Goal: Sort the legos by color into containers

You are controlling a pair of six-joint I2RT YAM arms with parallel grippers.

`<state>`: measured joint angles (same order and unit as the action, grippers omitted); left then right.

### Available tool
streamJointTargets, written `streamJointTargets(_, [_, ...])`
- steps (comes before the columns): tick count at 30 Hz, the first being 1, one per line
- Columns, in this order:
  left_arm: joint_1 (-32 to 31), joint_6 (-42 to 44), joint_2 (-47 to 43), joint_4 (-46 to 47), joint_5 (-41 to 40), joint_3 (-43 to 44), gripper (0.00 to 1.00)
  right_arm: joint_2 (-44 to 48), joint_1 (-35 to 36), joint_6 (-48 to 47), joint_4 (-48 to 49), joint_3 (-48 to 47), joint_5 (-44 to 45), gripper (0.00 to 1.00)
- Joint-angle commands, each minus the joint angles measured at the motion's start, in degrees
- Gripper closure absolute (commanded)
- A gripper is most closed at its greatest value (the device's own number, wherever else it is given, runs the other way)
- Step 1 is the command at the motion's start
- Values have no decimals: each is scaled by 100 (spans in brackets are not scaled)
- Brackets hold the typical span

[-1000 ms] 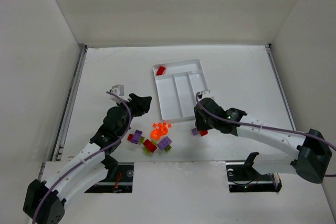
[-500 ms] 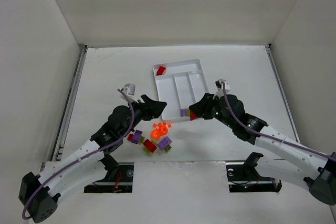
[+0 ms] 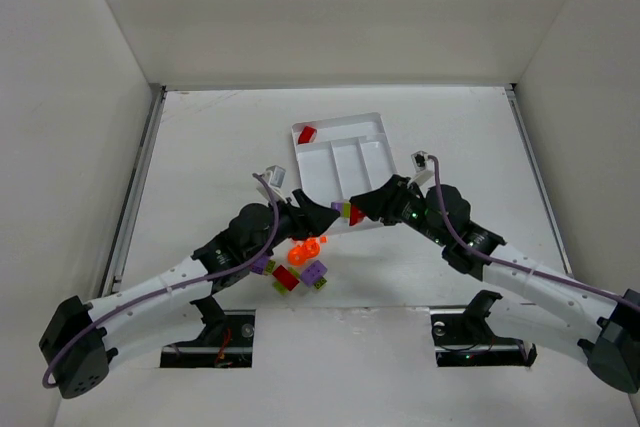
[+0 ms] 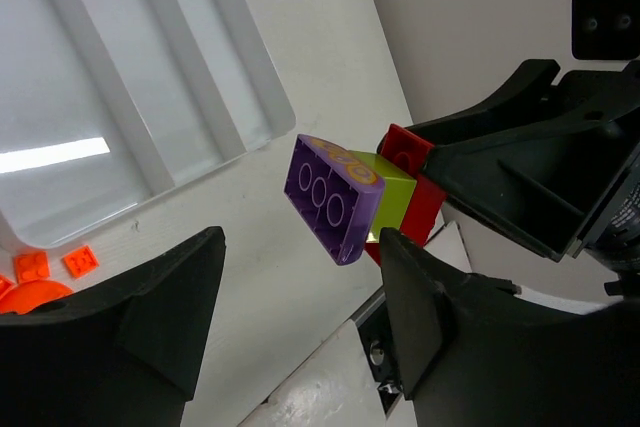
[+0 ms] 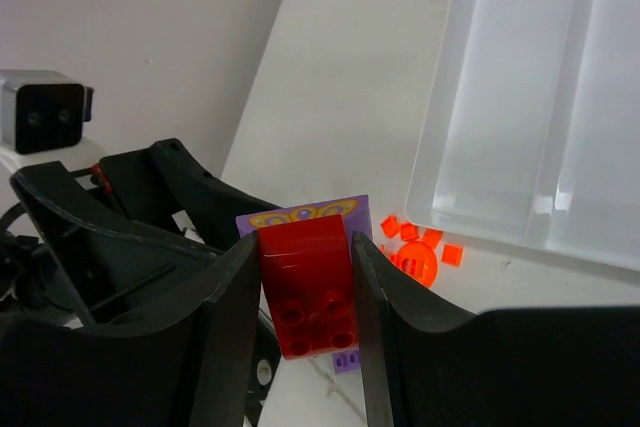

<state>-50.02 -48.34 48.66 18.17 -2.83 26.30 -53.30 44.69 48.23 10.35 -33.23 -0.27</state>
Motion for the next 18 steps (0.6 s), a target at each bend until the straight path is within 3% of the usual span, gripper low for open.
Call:
streamJointTargets(1, [-126, -44, 90, 529, -68, 244, 41, 30, -17, 169, 705, 54, -148, 77])
streamJointTargets(10, [-205, -79, 310, 977, -69, 217, 49, -137, -17, 310, 969, 186, -245, 77])
streamJointTargets(18, [-249, -18, 398, 1136, -130, 182, 63, -365, -35, 450, 1197, 282, -342, 77])
